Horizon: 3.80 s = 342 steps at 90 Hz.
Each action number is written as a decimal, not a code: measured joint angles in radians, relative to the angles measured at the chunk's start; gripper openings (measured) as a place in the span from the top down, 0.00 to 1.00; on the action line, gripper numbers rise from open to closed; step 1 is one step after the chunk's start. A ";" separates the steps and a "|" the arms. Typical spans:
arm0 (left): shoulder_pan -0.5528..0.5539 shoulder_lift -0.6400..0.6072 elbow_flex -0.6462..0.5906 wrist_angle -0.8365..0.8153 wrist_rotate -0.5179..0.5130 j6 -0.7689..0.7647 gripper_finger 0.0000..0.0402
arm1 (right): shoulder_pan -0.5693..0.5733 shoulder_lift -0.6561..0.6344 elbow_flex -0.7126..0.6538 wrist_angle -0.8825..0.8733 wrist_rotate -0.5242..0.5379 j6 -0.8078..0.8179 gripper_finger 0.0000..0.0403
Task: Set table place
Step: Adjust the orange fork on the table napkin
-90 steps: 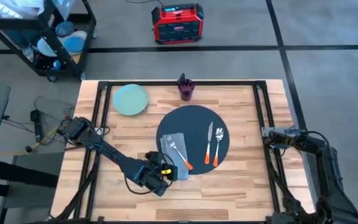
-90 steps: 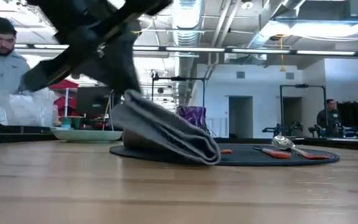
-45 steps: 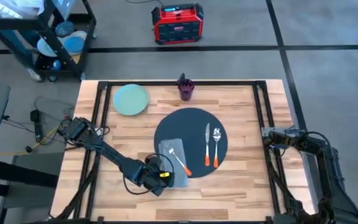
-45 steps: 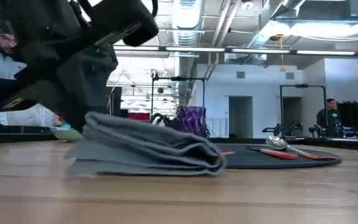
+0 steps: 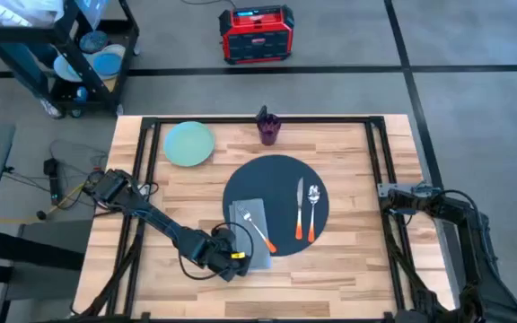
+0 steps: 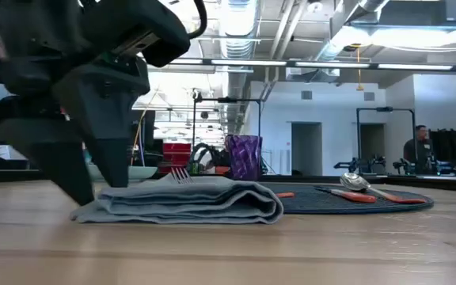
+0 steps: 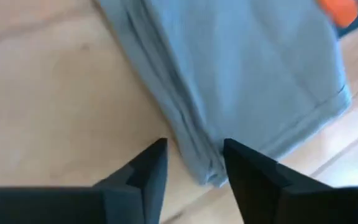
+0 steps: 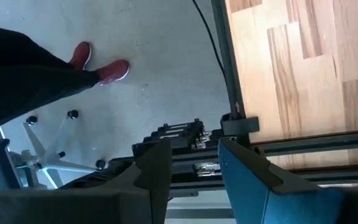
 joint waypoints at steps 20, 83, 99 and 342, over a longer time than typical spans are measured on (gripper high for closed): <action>-0.010 -0.004 0.001 -0.018 0.063 -0.071 0.60 | 0.000 0.000 0.000 -0.016 0.002 0.000 0.71; 0.400 0.002 0.325 -0.335 0.160 0.298 0.63 | 0.006 0.000 0.000 -0.024 0.026 0.016 0.71; 0.422 0.021 0.323 -0.325 0.193 0.226 0.63 | 0.005 0.000 0.000 -0.025 0.026 0.038 0.71; 0.413 0.180 0.314 -0.173 0.227 -0.165 0.75 | 0.074 0.000 -0.016 -0.059 0.119 0.041 0.71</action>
